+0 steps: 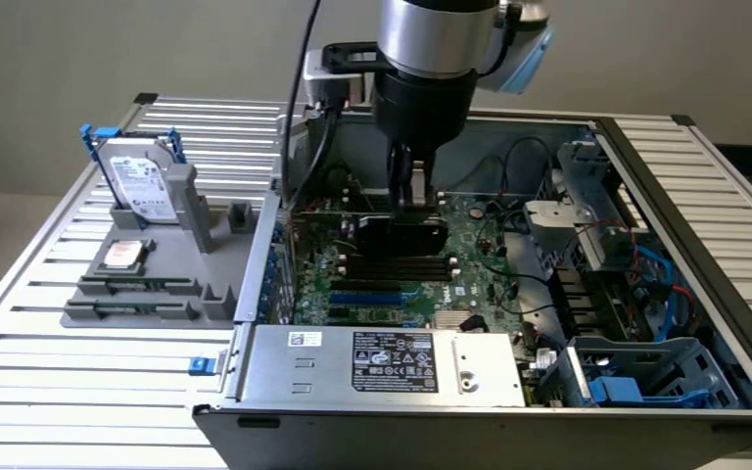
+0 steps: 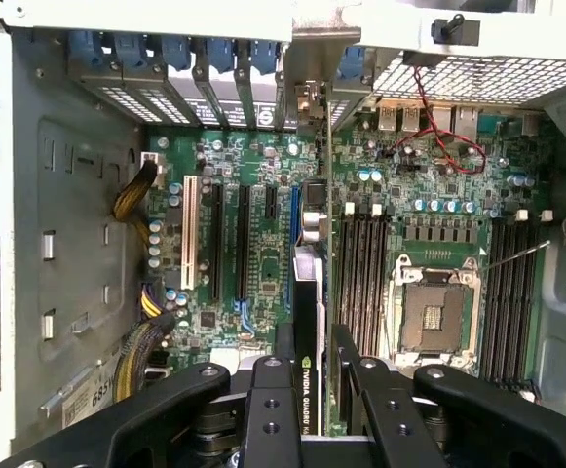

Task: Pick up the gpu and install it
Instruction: 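Insert the gpu into the slot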

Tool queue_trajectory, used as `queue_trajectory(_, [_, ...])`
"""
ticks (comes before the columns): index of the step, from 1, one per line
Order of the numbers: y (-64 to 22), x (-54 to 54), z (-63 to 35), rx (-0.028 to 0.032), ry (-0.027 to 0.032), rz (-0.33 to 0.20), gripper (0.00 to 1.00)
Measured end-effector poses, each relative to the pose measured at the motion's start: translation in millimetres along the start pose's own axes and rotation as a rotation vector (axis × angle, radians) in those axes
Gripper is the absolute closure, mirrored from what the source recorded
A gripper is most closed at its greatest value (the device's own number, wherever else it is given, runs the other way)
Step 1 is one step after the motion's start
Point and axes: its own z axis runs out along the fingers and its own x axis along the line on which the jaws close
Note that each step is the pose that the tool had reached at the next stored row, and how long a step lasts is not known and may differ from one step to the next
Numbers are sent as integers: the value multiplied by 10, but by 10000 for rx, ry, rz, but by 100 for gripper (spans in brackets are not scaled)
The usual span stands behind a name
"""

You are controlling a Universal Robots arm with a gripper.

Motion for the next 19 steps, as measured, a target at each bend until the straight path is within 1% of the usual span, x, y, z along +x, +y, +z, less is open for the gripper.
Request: queue_trajectory(19, [-3, 13, 346, 3, -3, 64, 74])
